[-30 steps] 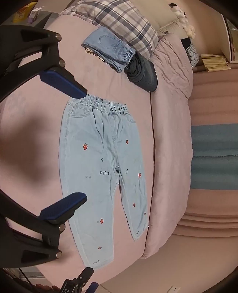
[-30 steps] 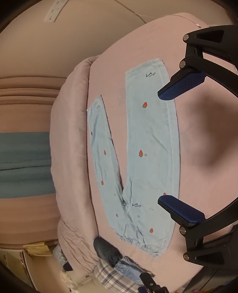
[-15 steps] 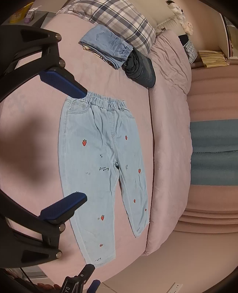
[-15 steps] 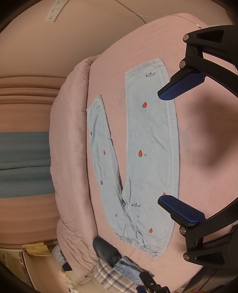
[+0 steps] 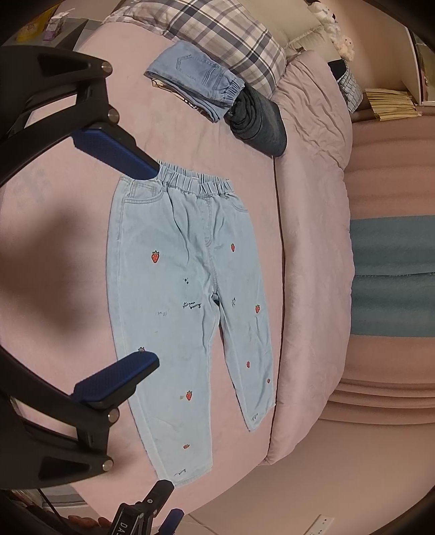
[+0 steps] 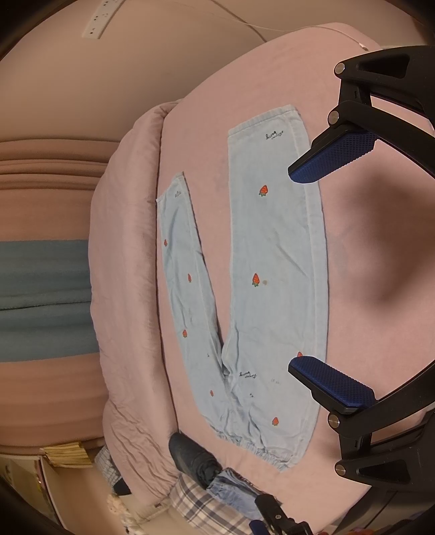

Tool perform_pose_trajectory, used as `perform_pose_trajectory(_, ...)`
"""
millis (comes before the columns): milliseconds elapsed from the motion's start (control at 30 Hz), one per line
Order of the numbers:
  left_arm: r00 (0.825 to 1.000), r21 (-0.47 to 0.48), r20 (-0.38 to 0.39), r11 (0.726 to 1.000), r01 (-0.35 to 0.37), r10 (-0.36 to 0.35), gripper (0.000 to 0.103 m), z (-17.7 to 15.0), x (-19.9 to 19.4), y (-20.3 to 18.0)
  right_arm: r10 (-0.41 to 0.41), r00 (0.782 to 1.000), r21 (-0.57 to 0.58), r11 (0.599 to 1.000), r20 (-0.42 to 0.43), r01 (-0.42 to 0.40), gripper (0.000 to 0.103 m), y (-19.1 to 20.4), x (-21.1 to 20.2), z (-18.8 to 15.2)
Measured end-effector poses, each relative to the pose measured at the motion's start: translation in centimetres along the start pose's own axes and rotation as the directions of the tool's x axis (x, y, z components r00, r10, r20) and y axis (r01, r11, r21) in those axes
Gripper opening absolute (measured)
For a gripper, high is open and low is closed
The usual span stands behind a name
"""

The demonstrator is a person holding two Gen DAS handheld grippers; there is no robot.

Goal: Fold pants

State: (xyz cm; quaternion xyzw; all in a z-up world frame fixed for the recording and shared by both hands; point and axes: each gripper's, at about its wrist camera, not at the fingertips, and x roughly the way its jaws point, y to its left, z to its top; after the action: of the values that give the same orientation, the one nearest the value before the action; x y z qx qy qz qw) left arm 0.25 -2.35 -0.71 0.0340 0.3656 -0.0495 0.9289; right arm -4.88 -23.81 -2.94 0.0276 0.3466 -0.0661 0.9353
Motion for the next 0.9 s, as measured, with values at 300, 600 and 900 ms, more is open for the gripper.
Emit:
perform_pose_trajectory(300,1.000,-0.001,0.000,1.000,0.008,-0.008,0.103,0.00,0.14,-0.06,0.001,1.000,0.002,1.000,-0.002,-0.001,0.103,0.06,0.28,-0.20)
perform_pose_trajectory(600,1.000,0.002,-0.002,1.000,0.015,-0.015,0.103,-0.10,0.29,-0.25,0.002,1.000,0.003,1.000,-0.003,-0.002,0.103,-0.06,0.32,-0.27)
perform_pose_trajectory(900,1.000,0.002,-0.003,1.000,0.029,-0.029,0.103,-0.15,0.41,-0.30,-0.004,1.000,0.004,1.000,-0.003,0.004,0.103,-0.01,0.43,-0.42)
